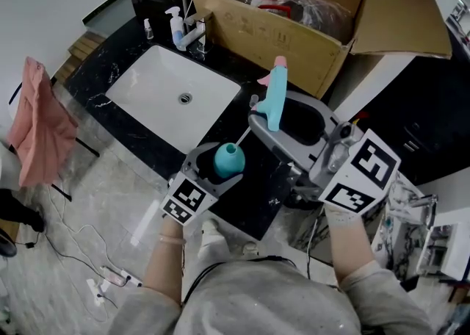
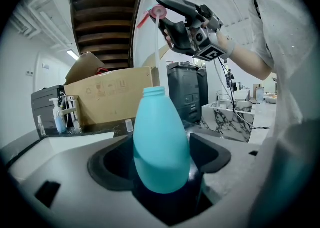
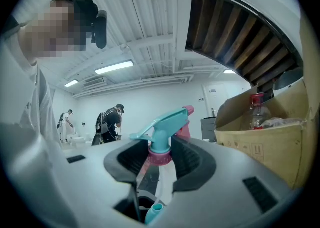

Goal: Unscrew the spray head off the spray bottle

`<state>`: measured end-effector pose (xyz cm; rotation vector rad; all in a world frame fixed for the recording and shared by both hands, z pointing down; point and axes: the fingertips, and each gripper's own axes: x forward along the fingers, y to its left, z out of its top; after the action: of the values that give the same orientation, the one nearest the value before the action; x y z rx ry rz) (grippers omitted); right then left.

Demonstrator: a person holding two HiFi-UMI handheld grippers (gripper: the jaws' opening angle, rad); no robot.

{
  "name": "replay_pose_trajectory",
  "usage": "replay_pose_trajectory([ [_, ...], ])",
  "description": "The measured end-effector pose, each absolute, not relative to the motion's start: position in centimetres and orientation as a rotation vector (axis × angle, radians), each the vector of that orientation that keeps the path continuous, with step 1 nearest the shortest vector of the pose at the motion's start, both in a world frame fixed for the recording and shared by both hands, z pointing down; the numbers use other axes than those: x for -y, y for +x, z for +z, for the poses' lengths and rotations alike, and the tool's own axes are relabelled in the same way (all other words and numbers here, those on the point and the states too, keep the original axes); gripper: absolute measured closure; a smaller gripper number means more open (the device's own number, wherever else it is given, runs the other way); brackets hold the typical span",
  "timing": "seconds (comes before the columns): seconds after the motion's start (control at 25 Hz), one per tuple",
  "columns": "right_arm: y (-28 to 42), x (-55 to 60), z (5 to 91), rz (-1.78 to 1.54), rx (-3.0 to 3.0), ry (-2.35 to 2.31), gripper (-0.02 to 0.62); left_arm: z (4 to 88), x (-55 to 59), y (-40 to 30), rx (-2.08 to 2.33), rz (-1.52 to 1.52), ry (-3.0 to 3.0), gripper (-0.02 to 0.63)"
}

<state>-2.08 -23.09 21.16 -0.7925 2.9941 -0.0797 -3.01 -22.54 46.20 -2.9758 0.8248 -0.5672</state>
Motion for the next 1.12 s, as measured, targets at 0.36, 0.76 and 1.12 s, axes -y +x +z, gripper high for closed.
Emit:
replay_pose_trajectory([
  [0.36,-0.7,22.4,23.9,-0.022,-3.045,-0.889,0.448,43.7,22.6,-4.3,-0.975,-0.486,-2.894,0.244],
  [0.76,2.1,21.9,27.3,-0.057,-3.028,-1.005,0.448,41.2,20.2,-8.8,-1.34,-0.278,-2.828,0.271],
  [1.12,2.7,20.7,29.7,-0.076,-3.039,-1.025,0.449,38.9,17.6,-12.8,-1.644,-0.069,-2.726,0.582],
])
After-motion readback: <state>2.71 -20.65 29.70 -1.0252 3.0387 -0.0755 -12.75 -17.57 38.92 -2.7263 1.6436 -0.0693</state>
